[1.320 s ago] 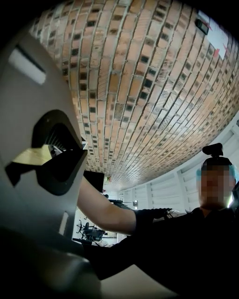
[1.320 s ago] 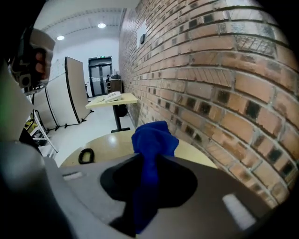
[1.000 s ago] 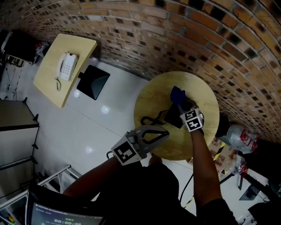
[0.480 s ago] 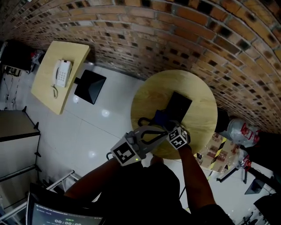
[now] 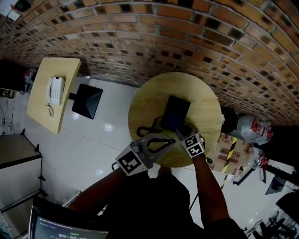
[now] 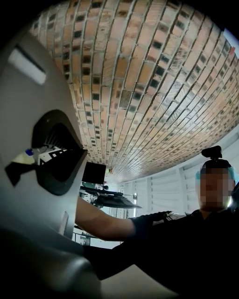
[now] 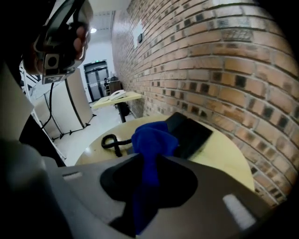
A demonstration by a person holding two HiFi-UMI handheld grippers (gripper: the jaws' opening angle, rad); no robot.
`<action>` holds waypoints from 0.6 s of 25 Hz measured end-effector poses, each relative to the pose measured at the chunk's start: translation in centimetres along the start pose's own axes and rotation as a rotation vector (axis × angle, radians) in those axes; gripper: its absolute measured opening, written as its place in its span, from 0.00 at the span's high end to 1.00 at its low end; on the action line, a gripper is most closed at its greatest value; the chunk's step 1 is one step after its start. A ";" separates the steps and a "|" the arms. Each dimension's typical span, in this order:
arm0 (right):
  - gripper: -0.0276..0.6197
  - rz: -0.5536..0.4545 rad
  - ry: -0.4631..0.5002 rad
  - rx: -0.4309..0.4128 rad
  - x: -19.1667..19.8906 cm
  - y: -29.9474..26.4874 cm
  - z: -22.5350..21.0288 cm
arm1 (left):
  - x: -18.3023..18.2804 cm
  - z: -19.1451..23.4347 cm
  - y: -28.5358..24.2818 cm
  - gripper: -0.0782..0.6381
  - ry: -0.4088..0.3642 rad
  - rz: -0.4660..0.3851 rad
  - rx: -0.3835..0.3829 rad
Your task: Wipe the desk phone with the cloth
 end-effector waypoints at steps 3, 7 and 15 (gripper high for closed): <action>0.83 0.004 -0.061 0.104 2.3 2.3 -4.6 | -0.4 -0.5 -1.6 0.89 -0.002 0.001 0.031; 0.83 0.062 -0.164 0.165 7.3 3.8 -9.4 | -0.3 -1.1 -3.3 0.89 0.003 0.009 0.058; 0.83 0.162 -0.272 0.102 13.8 2.0 -11.7 | 0.5 -1.6 -5.3 0.89 0.015 0.041 0.066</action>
Point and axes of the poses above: the fingertips, and each gripper's own axes: y backward along the fingers, z to its left, x out of its underside, the point moved 4 cm from there along y, backward along the fingers, and after that the axes turned 7 degrees about z, right-handed, at the moved point
